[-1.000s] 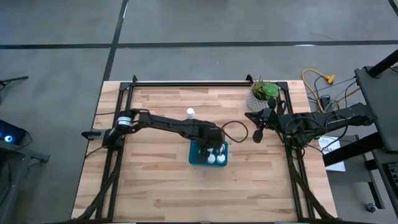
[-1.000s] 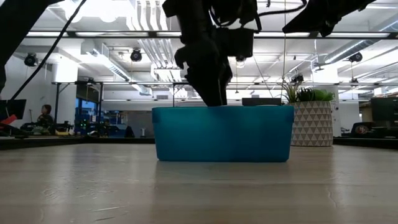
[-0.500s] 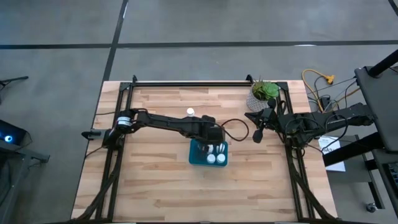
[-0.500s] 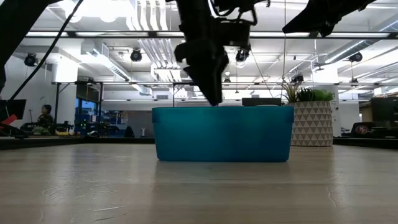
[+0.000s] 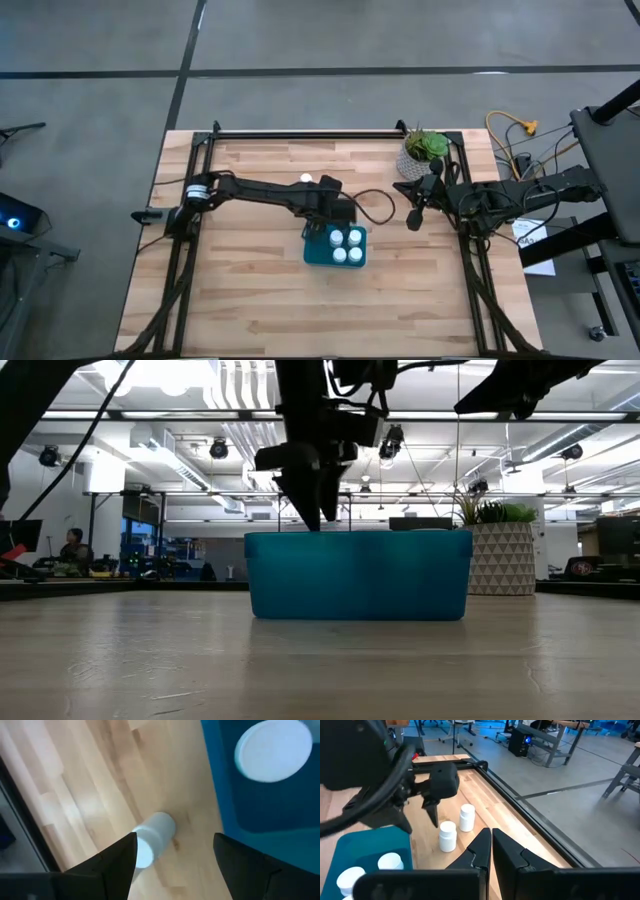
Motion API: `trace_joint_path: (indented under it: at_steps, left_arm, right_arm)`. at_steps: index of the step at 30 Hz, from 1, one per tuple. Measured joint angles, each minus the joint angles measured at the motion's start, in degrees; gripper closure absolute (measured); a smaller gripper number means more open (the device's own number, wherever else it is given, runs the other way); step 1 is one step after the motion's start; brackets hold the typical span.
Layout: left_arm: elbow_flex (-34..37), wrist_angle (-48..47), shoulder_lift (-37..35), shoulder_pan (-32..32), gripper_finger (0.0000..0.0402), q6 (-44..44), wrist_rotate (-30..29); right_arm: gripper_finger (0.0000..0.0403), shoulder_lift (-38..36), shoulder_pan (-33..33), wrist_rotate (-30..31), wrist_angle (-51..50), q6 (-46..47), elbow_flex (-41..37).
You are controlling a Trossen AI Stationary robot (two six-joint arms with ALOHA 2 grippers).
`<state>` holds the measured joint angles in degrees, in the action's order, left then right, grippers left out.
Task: Pick and place pill bottles into a basket
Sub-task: Put the white pill bottle into the blue bin
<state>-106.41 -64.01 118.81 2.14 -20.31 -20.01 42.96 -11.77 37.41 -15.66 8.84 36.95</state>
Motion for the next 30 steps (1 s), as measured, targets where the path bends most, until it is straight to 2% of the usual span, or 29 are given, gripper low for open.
trace_joint_path:
  at_steps: [5, 11, 16, 30]
  left_arm:
    - [0.34, 0.16, -2.75, -2.66, 0.0158, -3.47, 2.21]
    - [1.72, 2.9, -6.42, -7.5, 0.0158, -6.89, 15.25]
    - [2.11, 5.71, -6.91, -10.34, 0.0158, -9.37, 23.16]
    - [10.1, 7.19, -7.11, -11.94, 0.0158, -14.9, 22.79]
  right_arm:
    - [0.0394, 0.0, 0.0, -0.12, 0.0, 0.09, -0.13]
    - [0.0394, 0.0, 0.02, -0.3, 0.11, 0.22, -0.35]
    - [0.0394, 0.06, 0.01, -0.43, 0.14, 0.43, -0.34]
    - [0.0394, 0.31, 0.02, -1.77, 0.04, 0.0, -0.35]
